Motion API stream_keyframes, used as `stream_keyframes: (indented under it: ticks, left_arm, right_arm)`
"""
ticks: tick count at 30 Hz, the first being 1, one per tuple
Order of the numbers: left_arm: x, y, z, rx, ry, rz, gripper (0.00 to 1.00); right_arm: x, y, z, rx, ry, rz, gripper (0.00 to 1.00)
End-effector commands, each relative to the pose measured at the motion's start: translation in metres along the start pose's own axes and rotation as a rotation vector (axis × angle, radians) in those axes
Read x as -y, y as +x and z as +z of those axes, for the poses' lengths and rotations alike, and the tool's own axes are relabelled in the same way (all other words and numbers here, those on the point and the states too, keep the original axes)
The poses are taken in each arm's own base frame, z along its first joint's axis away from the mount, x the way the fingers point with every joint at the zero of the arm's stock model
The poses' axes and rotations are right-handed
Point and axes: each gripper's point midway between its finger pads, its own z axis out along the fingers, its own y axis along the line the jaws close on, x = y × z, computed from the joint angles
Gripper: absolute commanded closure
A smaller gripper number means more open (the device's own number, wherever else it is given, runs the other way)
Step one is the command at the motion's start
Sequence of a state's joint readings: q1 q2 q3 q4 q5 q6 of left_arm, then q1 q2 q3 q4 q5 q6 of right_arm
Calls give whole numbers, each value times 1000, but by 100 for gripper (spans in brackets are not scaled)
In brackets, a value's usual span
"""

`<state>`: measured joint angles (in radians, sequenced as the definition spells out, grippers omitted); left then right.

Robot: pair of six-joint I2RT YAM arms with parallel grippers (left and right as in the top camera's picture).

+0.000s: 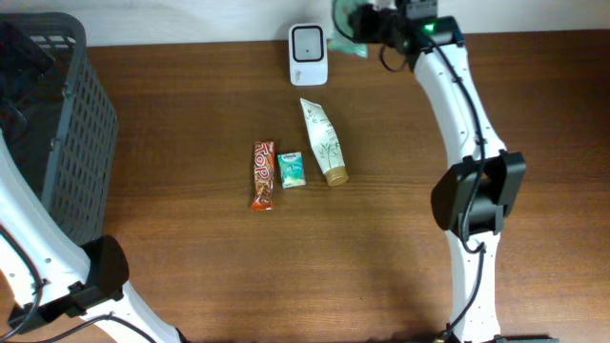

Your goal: Scan the item barcode

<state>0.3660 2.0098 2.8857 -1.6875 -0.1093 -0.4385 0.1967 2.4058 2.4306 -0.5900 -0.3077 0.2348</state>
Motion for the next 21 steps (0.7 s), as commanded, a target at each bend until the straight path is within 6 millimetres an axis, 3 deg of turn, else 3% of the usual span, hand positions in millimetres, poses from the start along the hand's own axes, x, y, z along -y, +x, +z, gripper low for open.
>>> stream_keyframes:
  ticks: [1, 5, 9, 12, 15, 16, 17, 18, 20, 21]
  left_arm:
    - [-3, -3, -9, 24, 0, -10, 1]
    - [-3, -3, -9, 24, 0, -10, 1]
    - [-3, -3, -9, 24, 0, -10, 1]
    - [-3, -3, -9, 24, 0, -10, 1]
    - [-3, -3, -9, 24, 0, -10, 1]
    - [-3, -3, -9, 24, 0, -10, 1]
    - [-3, -3, -9, 24, 0, -10, 1]
    - [-3, -3, -9, 24, 0, -10, 1]
    - [-3, -3, -9, 24, 0, -10, 1]
    - [-3, -3, -9, 25, 0, -10, 1]
  right_arm:
    - [-27, 10, 35, 54, 46, 27, 96]
    - [-42, 37, 73, 57, 35, 6, 96]
    - [-29, 51, 86, 45, 87, 9, 96]
    - [-5, 40, 74, 63, 176, 21, 96]
    - [38, 3, 30, 106, 284, 60, 96]
    - [78, -15, -5, 119, 376, 97, 96]
    - [128, -22, -45, 104, 488, 149, 96]
    - [159, -19, -68, 79, 551, 185, 96]
    - [237, 19, -119, -58, 695, 311, 96]
    - [279, 55, -151, -170, 776, 407, 96]
